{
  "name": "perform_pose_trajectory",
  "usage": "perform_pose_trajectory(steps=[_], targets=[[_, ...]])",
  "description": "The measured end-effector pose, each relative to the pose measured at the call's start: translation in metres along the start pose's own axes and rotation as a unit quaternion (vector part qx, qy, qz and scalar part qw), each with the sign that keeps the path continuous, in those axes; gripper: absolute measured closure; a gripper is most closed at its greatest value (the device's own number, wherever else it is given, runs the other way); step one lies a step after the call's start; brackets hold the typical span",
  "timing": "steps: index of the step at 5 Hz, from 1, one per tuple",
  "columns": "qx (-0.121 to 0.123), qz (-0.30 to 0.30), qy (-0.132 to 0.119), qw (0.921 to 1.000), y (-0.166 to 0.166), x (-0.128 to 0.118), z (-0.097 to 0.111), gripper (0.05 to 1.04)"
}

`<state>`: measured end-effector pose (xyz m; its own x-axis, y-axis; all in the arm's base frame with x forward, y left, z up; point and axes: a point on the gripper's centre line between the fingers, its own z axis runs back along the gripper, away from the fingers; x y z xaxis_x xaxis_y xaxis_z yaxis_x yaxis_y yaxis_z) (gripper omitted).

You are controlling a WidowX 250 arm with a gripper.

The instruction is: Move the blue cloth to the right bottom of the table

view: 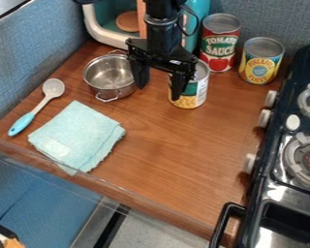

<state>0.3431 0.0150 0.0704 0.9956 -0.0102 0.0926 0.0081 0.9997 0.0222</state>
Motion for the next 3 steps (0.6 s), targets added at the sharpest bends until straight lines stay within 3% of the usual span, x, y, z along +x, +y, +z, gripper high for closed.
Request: perform_pose_trajectory(steps=[1, 3], targets=[[-0.004, -0.001, 0.024, 0.9997, -0.001, -0.007, -0.014, 0.083], [-0.011, 0.045, 0.032, 0.9984, 0.051, -0.028, -0.018, 0.083]])
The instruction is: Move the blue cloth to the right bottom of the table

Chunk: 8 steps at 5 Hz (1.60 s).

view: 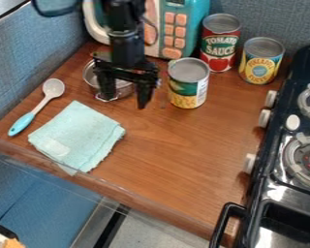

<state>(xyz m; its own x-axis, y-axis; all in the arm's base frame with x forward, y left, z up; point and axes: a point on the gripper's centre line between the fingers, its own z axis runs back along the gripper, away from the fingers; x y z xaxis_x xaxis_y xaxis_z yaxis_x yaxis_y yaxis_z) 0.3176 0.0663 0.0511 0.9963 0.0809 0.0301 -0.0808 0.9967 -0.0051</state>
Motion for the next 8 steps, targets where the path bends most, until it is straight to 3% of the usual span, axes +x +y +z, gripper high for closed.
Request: perform_pose_trajectory(steps=[1, 2, 4, 6, 8], targets=[[0.011, 0.001, -0.019, 0.9998, 0.033, -0.021, 0.0, 0.083], [0.016, -0.008, -0.028, 0.9994, 0.055, -0.042, -0.016, 0.083], [0.038, 0.007, -0.054, 0.9978, 0.072, -0.05, -0.027, 0.083], [0.024, 0.012, -0.015, 0.9995, 0.061, -0.05, -0.051, 0.083], [-0.019, 0.028, -0.016, 0.9993, 0.033, -0.05, -0.051, 0.085]])
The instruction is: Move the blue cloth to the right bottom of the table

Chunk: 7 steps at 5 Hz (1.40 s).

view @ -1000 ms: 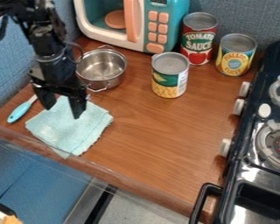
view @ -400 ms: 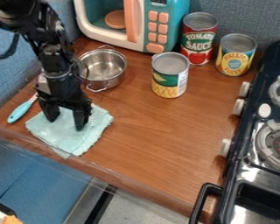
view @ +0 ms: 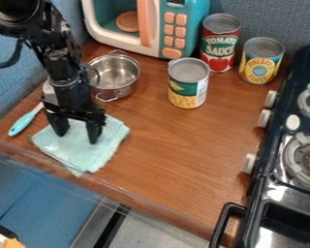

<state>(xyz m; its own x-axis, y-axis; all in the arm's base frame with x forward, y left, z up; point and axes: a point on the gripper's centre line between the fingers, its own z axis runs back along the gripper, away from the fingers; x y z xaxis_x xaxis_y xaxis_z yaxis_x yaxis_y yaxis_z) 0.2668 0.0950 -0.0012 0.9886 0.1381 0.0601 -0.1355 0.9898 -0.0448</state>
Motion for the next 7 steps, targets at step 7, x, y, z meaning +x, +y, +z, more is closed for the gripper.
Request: perform_pose_trajectory(steps=[7], targets=[[0.002, -0.012, -0.029, 0.9995, -0.113, 0.01, 0.034, 0.085]])
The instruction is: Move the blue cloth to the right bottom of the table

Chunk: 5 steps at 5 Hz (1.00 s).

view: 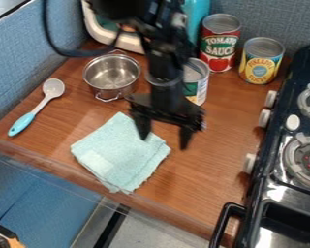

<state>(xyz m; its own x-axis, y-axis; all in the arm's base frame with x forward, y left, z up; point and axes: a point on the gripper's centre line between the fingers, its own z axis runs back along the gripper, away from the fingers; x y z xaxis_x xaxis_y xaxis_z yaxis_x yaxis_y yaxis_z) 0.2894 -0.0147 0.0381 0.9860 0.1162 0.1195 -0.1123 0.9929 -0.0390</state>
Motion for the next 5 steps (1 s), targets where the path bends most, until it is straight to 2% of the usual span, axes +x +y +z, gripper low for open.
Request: perform_pose_trajectory(steps=[1, 2, 3, 5], targets=[[0.01, 0.019, -0.01, 0.9997, 0.036, -0.002, 0.005, 0.085], [0.022, 0.011, 0.006, 0.9997, 0.057, -0.01, -0.008, 0.085], [0.021, 0.012, 0.024, 0.9994, 0.071, -0.02, -0.029, 0.085], [0.014, 0.008, 0.029, 0.9994, 0.063, -0.02, -0.038, 0.082]])
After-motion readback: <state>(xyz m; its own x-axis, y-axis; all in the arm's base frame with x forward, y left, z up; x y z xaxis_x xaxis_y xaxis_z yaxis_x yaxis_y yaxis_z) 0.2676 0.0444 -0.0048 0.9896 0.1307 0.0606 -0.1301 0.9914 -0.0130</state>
